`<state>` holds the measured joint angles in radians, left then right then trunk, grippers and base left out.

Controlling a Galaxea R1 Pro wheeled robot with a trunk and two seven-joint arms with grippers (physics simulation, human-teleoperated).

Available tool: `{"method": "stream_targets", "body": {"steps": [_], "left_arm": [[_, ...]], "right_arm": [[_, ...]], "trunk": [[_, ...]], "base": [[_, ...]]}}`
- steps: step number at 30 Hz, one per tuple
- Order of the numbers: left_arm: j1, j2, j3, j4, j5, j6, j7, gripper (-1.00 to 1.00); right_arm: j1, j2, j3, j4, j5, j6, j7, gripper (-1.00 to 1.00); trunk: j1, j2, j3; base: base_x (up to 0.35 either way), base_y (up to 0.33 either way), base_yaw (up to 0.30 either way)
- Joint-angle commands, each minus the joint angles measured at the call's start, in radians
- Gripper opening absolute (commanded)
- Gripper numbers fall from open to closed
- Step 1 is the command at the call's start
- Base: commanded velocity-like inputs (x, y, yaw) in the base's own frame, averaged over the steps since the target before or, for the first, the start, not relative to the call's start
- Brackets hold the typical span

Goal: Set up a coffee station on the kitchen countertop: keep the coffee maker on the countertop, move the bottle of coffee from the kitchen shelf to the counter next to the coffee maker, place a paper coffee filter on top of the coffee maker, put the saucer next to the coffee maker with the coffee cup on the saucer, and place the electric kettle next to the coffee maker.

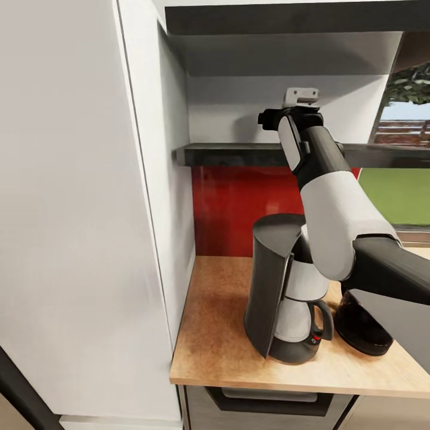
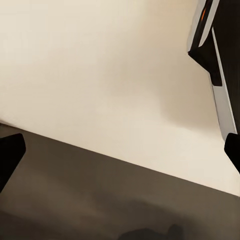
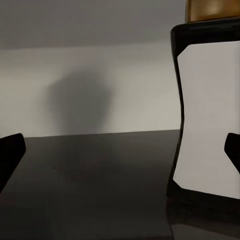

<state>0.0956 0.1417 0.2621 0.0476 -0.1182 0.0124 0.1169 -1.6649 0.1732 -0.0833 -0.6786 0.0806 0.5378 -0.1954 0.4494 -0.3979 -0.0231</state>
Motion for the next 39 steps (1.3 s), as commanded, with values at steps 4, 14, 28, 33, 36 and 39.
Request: {"method": "stream_targets", "body": {"steps": [4, 14, 28, 33, 36, 39], "left_arm": [[0.000, 0.000, 0.008, 0.000, -0.011, 0.002, 0.003, 1.00], [0.000, 0.000, 0.008, 0.000, -0.011, 0.002, 0.003, 1.00], [0.000, 0.000, 0.008, 0.000, -0.011, 0.002, 0.004, 1.00], [0.000, 0.001, 0.008, 0.000, -0.011, 0.001, 0.004, 1.00], [0.000, 0.000, 0.008, 0.000, -0.011, 0.001, 0.004, 1.00], [0.000, 0.000, 0.008, 0.000, -0.011, 0.002, 0.004, 1.00]], "right_arm": [[-0.001, 0.001, -0.004, -0.001, 0.008, 0.005, 0.002, 1.00], [-0.001, 0.001, -0.004, -0.001, 0.009, 0.005, 0.002, 1.00], [-0.001, 0.001, -0.004, -0.001, 0.009, 0.005, 0.002, 1.00], [-0.001, 0.001, -0.004, -0.001, 0.009, 0.005, 0.002, 1.00], [-0.001, 0.001, -0.004, -0.001, 0.010, 0.005, 0.002, 1.00], [-0.001, 0.001, -0.004, -0.001, 0.010, 0.005, 0.002, 1.00]], "trunk": [[0.001, -0.002, -0.002], [0.001, -0.002, -0.002], [0.001, -0.002, -0.002], [0.001, -0.002, -0.002], [0.001, -0.002, -0.002], [0.001, -0.002, -0.002]], "base": [[0.002, 0.000, 0.000], [0.006, -0.052, 0.000], [0.006, -0.111, 0.000], [0.000, -0.151, 0.000], [0.000, -0.036, 0.000], [0.000, -0.011, 0.000]]}}
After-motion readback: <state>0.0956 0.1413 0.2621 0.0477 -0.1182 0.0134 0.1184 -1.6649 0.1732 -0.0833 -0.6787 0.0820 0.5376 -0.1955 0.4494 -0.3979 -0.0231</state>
